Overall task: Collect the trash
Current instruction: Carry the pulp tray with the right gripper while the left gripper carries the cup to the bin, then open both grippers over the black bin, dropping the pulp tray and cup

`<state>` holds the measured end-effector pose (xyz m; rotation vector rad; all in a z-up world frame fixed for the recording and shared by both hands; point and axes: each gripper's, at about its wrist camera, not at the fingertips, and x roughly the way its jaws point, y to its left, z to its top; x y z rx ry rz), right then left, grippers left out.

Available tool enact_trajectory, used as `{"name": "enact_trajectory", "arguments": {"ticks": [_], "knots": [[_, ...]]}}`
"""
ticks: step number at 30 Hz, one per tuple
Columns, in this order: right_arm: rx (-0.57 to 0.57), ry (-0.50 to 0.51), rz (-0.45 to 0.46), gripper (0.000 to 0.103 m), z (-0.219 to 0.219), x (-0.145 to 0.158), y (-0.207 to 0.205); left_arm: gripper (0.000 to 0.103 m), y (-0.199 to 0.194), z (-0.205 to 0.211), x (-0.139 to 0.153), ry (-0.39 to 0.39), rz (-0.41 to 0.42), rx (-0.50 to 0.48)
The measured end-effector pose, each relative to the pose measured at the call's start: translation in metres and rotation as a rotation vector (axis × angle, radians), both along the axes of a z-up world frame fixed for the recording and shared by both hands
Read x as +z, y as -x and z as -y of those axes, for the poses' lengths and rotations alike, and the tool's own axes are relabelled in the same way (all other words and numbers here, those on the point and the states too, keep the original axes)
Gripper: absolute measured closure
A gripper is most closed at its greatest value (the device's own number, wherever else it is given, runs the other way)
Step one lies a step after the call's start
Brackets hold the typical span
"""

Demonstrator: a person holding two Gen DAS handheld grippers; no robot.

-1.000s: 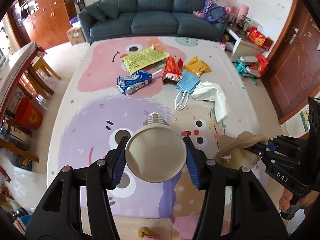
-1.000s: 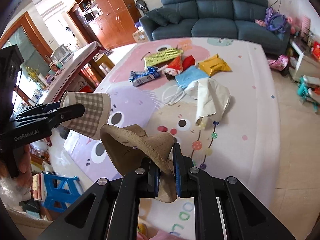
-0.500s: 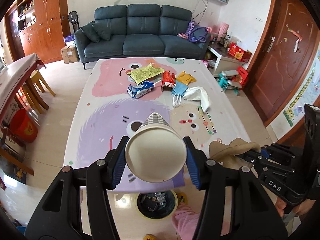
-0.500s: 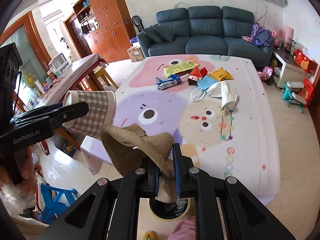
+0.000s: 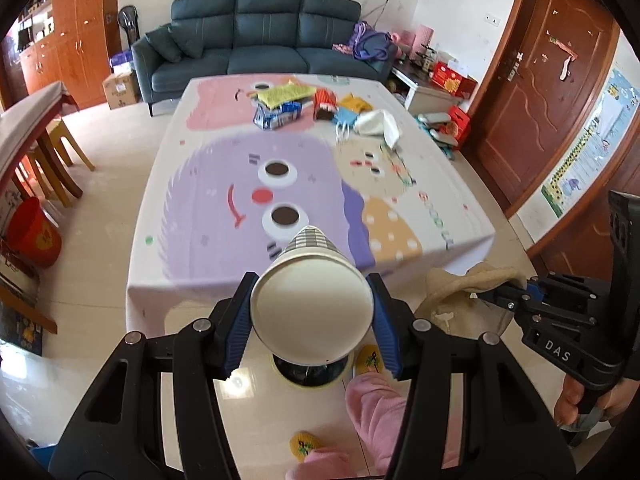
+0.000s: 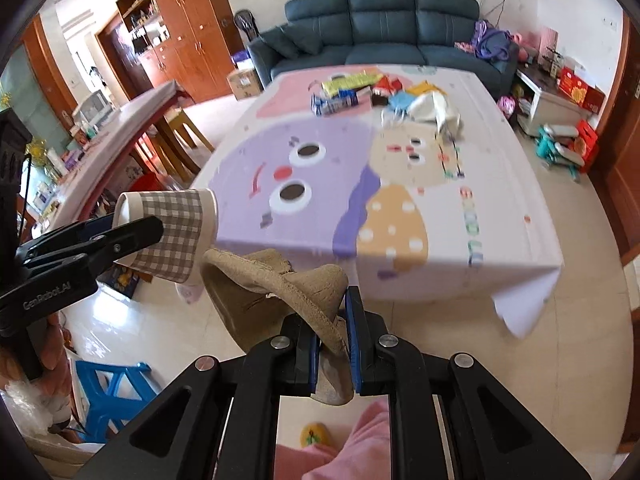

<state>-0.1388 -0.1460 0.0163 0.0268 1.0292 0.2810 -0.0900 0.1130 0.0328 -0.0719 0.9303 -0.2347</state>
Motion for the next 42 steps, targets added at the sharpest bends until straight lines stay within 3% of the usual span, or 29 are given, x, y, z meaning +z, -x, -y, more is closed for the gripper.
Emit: {"name": "enact_trajectory", "arguments": {"ticks": [7, 12, 20, 27, 35, 36, 38, 40, 42], "knots": [[-0.022, 0.017, -0.086, 0.091, -0.001, -0.034, -0.002, 0.053, 0.018, 0.007, -0.035, 0.001, -0.084, -0.008], [-0.071, 0.014, -0.188, 0.091, 0.004, -0.094, -0.006, 0.053, 0.021, 0.018, -0.082, -0.02, -0.179, -0.006], [-0.165, 0.059, -0.371, 0.091, 0.012, -0.254, -0.018, 0.053, 0.017, 0.044, -0.239, -0.024, -0.383, 0.02], [-0.231, 0.025, -0.446, 0.091, 0.013, -0.372, -0.051, 0.053, -0.016, 0.065, -0.35, -0.049, -0.403, 0.046], [-0.277, -0.056, -0.471, 0.088, 0.015, -0.46, -0.091, 0.052, -0.06, 0.077, -0.439, -0.099, -0.398, 0.068], [-0.276, -0.065, -0.471, 0.087, 0.016, -0.467, -0.093, 0.051, -0.064, 0.076, -0.446, -0.092, -0.408, 0.072], [-0.269, -0.076, -0.477, 0.072, 0.017, -0.483, -0.097, 0.04, -0.072, 0.073, -0.458, -0.088, -0.415, 0.083], [-0.274, -0.088, -0.478, 0.064, 0.019, -0.494, -0.102, 0.025, -0.076, 0.071, -0.466, -0.095, -0.412, 0.085], [-0.271, -0.087, -0.476, 0.064, 0.02, -0.498, -0.104, 0.023, -0.079, 0.068, -0.47, -0.102, -0.411, 0.088]]}}
